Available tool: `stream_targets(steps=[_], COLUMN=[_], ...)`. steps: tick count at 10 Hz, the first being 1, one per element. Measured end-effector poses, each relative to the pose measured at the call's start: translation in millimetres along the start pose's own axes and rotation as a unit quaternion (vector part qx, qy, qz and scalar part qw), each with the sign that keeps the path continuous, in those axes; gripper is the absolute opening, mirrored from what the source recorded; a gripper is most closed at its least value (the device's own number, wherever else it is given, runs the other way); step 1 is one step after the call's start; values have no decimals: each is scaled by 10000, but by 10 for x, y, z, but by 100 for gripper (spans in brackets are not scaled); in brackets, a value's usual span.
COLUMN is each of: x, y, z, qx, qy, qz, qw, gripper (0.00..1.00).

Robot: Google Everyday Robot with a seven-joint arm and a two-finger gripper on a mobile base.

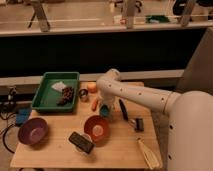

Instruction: Wipe red bowl with sponge

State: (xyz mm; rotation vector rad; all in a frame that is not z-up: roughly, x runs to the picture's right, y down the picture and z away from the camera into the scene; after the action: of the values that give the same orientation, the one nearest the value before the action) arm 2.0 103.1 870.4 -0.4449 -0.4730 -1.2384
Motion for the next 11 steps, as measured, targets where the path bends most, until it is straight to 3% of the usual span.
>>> stream_targets(steps=[2,3,5,8,11], x=[260,548,698,560,26], y=[-112,-188,-203,-101,72], z=[-103,-159,-169,-227,-426], qx=[32,3,43,201,489], qy=[49,72,61,43,58], qz=[12,44,72,57,-19], qw=[10000,10000,9999,9998,9988], gripper=[0,0,0,0,0])
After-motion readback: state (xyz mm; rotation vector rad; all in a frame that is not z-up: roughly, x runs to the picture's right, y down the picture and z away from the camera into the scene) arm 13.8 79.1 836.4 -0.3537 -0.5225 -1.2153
